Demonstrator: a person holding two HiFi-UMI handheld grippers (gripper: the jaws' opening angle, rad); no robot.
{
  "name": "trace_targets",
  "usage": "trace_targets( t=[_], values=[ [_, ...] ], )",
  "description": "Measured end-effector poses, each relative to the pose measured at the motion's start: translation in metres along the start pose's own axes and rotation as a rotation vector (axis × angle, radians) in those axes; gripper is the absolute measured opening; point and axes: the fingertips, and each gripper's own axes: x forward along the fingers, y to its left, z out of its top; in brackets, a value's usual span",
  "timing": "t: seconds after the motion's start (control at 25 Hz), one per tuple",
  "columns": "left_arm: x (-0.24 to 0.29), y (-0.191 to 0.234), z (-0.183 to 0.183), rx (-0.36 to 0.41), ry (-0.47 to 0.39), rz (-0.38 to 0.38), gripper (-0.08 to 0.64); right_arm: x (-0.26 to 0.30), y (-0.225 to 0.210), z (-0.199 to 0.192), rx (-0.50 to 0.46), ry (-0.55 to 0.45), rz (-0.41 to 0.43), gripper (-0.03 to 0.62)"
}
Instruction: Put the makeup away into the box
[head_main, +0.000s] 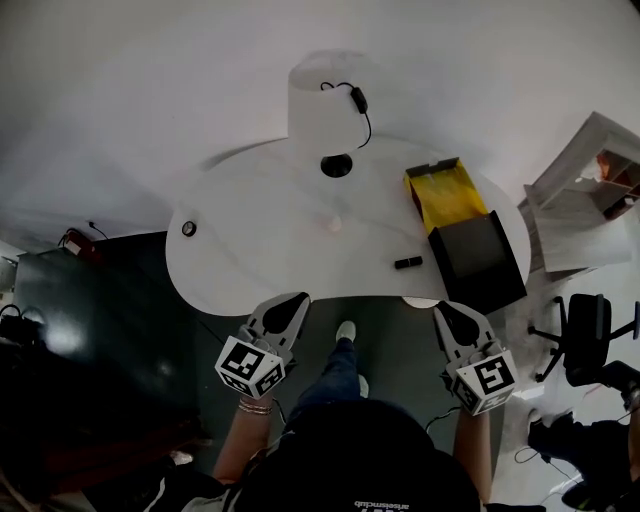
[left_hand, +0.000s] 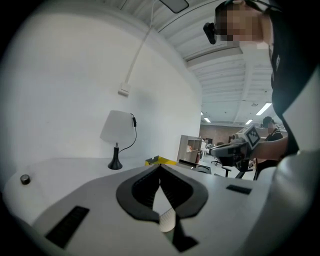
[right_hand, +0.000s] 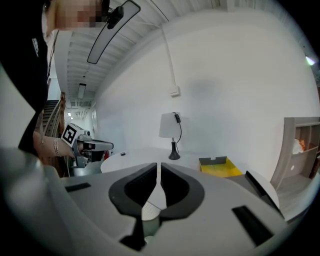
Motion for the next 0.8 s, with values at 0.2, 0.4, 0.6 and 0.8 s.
trace_targets(
  t=[0.2, 0.4, 0.6, 0.8],
  values=[
    [0.039, 0.020, 0.004, 0.007, 0.030, -0.074, 0.017, 0.032, -0.016, -0.003, -0.001, 0.061, 0.013, 0.021],
    [0.069, 0.032, -0.005, -0.015, 0.084, -0.167, 0.017, 0.057, -0.029, -0.003, 0.033, 0.086, -0.017, 0.021],
    [0.095, 0.044, -0.012, -0.043, 0.111, -0.225, 0.017, 0.076, -0.041, -0.002, 0.073, 0.096, -0.059, 0.021],
    [0.118, 0.057, -0.023, -0.069, 0.149, -0.283, 0.017, 0.098, -0.050, -0.006, 0.115, 0.120, -0.092, 0.023]
  ],
)
